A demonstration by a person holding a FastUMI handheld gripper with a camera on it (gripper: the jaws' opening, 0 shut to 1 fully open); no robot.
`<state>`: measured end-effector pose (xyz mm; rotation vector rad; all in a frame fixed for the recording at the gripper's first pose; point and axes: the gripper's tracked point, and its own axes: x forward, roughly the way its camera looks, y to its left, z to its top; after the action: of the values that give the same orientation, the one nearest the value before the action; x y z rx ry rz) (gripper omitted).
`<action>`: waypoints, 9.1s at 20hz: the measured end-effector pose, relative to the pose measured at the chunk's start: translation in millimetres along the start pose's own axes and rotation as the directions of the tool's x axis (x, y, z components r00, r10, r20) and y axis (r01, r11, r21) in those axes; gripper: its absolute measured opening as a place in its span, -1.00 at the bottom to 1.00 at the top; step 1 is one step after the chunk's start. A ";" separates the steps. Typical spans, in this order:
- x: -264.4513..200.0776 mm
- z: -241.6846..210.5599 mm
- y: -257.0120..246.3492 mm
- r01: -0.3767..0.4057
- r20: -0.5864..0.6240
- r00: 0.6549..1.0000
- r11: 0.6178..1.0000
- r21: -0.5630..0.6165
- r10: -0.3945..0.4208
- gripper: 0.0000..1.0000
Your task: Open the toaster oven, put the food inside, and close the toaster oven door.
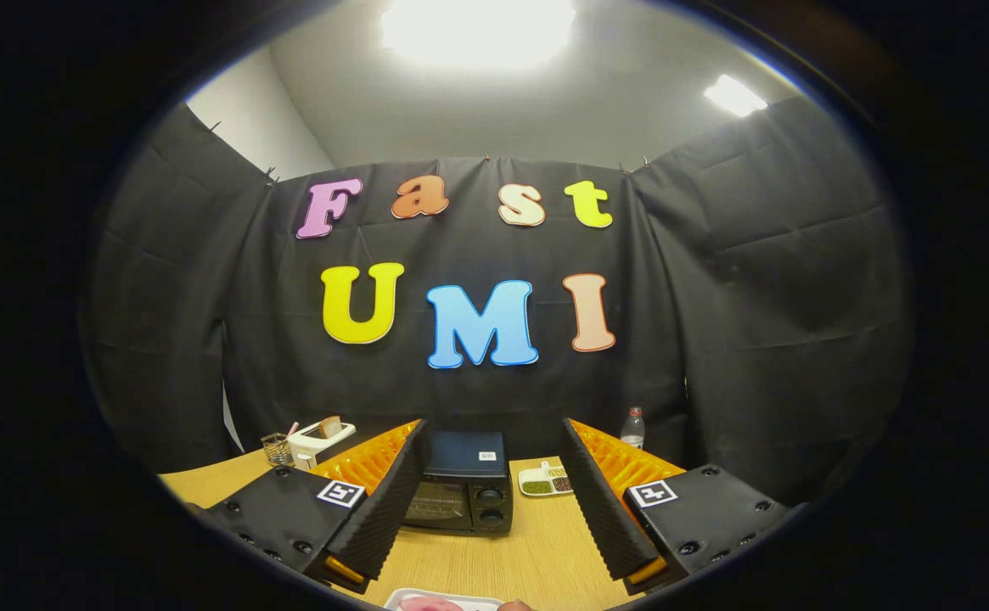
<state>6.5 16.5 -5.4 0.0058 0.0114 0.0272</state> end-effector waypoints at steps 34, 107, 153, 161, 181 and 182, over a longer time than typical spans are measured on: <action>166.8 -147.1 163.7 -0.149 -0.245 0.958 0.989 0.018 0.149 0.95; -27.8 -270.7 160.3 -0.211 -0.649 0.721 0.969 0.129 0.244 0.93; -110.7 -345.5 -7.0 -0.044 -0.884 -0.055 0.883 0.467 0.464 -0.77; -106.3 -331.0 -2.2 0.077 -0.829 -0.021 0.828 0.556 0.559 -0.96; -101.3 -276.2 83.3 0.254 -0.725 0.241 0.679 0.689 0.645 -0.96; -102.8 -274.7 89.3 0.258 -0.723 0.251 0.675 0.691 0.644 -0.96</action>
<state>-101.8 104.5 -278.4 0.8347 1.3534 0.3312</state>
